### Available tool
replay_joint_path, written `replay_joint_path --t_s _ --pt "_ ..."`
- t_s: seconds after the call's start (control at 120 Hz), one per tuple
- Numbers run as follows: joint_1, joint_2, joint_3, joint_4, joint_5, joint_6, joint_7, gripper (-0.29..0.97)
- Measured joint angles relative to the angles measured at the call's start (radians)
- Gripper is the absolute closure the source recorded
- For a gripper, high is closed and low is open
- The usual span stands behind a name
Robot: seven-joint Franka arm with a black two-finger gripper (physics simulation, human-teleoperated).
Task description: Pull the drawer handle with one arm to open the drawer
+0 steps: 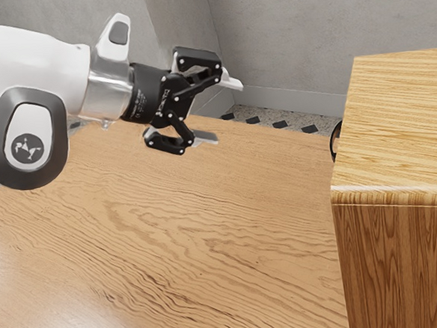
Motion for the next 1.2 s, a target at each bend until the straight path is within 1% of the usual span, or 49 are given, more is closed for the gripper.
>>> replay_joint_path --t_s 0.058,0.15,0.4,0.5,0.642,0.8,0.825,0.858,0.942,1.017,1.05,1.108,1.2 --pt "-0.025 0.034 0.003 0.013 -0.002 -0.004 -0.002 0.01" --pt "-0.044 0.045 0.005 0.007 -0.003 -0.029 -0.002 0.01" --pt "-0.048 0.036 0.005 -0.024 -0.008 -0.077 0.003 0.01" --pt "-0.066 0.004 0.0 -0.049 -0.008 -0.09 0.004 0.01" --pt "-0.129 -0.022 -0.002 -0.063 -0.009 -0.096 0.005 0.01" --pt "-0.135 -0.022 0.024 -0.06 -0.022 -0.09 0.005 0.01" --pt "-0.143 -0.016 0.046 -0.051 -0.024 -0.085 0.005 0.01" --pt "-0.189 -0.009 0.104 -0.027 -0.025 -0.08 0.005 0.01" --pt "-0.405 0.004 0.325 0.064 -0.014 -0.071 0.005 0.01" --pt "-0.556 0.019 0.473 0.125 -0.004 -0.065 0.006 0.01" --pt "-0.593 0.024 0.511 0.137 -0.002 -0.062 0.006 0.01" --pt "-0.627 0.029 0.551 0.147 0.001 -0.058 0.006 0.01" --pt "-0.651 0.032 0.584 0.151 0.004 -0.053 0.007 0.01"
